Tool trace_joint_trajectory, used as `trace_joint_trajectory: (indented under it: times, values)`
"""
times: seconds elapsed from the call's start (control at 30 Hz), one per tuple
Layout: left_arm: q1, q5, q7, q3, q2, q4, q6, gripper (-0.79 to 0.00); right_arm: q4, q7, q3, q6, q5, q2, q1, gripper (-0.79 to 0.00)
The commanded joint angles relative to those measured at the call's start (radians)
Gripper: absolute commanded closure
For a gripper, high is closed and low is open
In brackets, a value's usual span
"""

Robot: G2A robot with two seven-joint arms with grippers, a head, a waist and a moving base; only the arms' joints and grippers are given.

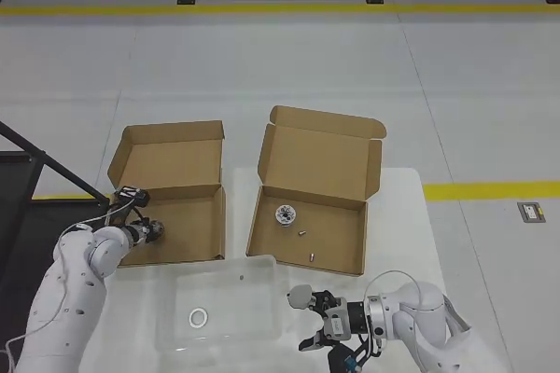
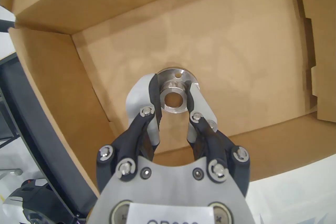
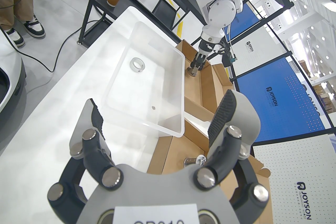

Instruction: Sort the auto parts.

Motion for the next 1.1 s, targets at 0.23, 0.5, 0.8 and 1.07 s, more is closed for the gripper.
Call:
trace_joint_trajectory:
  times: [0.23,0.5,0.8,1.07]
  values:
    - [0.007,-0.063,-0.002,-0.036,0.010,-0.038,-0.046,-0.702,0.000,0.000,0.000,0.000,0.000,0.000,0.000,-0.785]
    - [0.199,-0.197,-0.110,-0.186,0.049,-0.450,-0.171,-0.662,0.000,0.000,0.000,0.000,0.000,0.000,0.000,-0.785]
    - [0.563,-0.300,-0.265,-0.309,0.084,-0.979,-0.394,-0.785,0.000,0.000,0.000,0.000,0.000,0.000,0.000,-0.785]
    - [0.733,-0.122,-0.214,-0.204,0.161,-1.113,-0.542,-0.785,0.000,0.000,0.000,0.000,0.000,0.000,0.000,-0.785]
